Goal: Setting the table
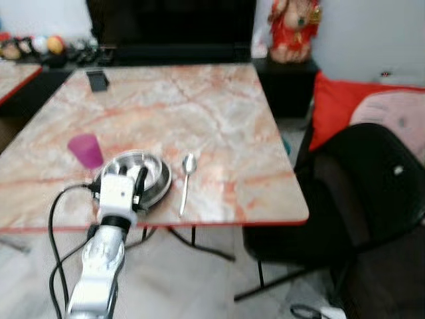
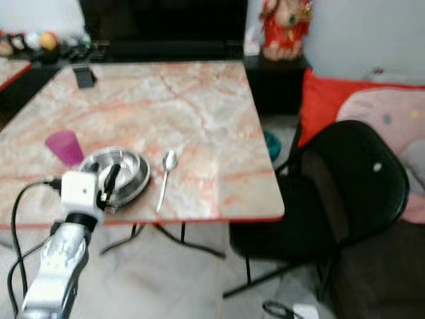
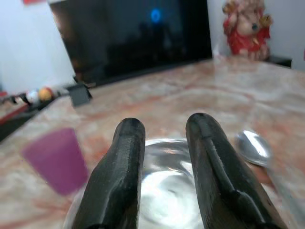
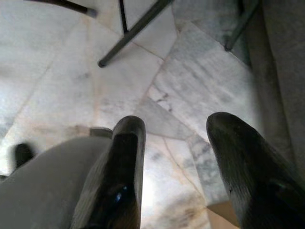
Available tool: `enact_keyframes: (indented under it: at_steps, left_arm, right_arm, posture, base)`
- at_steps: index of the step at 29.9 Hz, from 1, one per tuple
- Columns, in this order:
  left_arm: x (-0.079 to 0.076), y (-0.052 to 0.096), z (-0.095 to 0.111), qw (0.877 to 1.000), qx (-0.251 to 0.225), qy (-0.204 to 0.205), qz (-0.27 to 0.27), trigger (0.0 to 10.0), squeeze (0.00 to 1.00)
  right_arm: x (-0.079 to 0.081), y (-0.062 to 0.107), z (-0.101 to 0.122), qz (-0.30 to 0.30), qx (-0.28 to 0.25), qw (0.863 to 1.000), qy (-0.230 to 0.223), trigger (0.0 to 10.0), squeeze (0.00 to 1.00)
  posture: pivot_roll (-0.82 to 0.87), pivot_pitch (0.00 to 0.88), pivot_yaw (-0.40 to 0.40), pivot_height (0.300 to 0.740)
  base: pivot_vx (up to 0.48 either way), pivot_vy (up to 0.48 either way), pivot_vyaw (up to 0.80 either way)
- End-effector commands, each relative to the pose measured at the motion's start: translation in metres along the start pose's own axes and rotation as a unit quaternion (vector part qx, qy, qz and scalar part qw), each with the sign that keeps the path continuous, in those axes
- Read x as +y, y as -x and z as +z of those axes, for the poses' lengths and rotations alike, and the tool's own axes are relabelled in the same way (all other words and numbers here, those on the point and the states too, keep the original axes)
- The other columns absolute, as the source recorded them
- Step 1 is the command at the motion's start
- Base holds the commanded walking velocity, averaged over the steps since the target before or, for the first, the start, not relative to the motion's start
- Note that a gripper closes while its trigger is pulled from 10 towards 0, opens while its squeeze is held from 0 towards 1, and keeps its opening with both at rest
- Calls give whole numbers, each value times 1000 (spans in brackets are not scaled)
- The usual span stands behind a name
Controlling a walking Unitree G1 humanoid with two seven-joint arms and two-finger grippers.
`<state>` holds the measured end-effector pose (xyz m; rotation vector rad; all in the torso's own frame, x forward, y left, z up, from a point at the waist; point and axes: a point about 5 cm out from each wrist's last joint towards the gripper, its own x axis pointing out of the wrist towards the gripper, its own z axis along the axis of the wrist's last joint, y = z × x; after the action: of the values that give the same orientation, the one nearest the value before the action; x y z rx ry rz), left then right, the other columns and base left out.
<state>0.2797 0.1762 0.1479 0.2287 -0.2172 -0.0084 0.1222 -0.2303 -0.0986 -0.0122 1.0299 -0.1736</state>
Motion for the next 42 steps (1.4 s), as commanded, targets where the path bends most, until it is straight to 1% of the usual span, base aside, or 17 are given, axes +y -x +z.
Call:
enact_keyframes:
  at_steps: [1,30,42]
  left_arm:
    - [10,3,-3,1000,10,-8,18,10000,0]
    - [11,3,-1,1000,6,-8,24,10000,0]
    - [9,4,-1,1000,5,-4,27,10000,0]
  right_arm:
    - [7,-1,2,10,-2,1000,0,10000,0]
    - [9,-1,2,14,-3,1000,3,10000,0]
    - [8,-1,1,15,-2,1000,10,10000,0]
  posture:
    - [6,0,5,732]
    - [3,0,10,732]
    - [0,0,7,732]
  base:
    - [0,480,0]
    - [0,480,0]
    - [0,480,0]
